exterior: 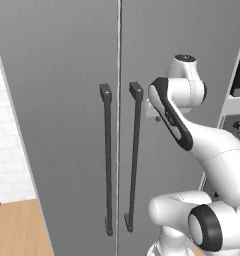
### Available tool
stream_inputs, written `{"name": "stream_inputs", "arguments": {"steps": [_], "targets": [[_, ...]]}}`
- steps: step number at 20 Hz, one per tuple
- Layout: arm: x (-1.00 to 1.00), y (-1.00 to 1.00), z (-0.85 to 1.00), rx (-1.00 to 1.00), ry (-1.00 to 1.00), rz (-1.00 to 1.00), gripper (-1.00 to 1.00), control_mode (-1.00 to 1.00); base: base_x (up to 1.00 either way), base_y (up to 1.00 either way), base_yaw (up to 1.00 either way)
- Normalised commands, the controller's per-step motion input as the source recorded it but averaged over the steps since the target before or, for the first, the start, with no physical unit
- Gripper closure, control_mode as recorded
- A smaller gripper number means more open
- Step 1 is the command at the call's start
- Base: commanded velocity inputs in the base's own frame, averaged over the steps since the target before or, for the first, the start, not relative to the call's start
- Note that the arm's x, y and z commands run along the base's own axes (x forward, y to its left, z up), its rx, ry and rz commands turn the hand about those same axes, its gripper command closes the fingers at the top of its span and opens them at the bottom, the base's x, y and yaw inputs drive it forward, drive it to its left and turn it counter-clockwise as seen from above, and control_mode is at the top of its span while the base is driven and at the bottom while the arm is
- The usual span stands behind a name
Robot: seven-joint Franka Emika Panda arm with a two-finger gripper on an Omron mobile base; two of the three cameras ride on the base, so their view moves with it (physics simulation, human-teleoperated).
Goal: Grab a lemon wedge from the fridge and one ice cube from the ice bowl, and put them in the glass of lemonade.
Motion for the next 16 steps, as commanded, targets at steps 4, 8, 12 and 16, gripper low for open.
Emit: {"name": "stream_inputs", "arguments": {"steps": [4,8,12,16], "targets": [[-0.36,0.00,0.00,0.00,0.00,0.00,-1.00,-1.00,0.00,0.00,0.00],[-1.00,0.00,-0.11,0.00,0.00,-0.05,-1.00,-1.00,0.00,0.00,0.00],[-0.78,0.00,-0.31,0.00,0.03,-0.02,-1.00,-1.00,0.00,0.00,0.00],[-0.45,0.00,-0.19,0.02,0.00,0.00,-1.00,-1.00,0.00,0.00,0.00]]}}
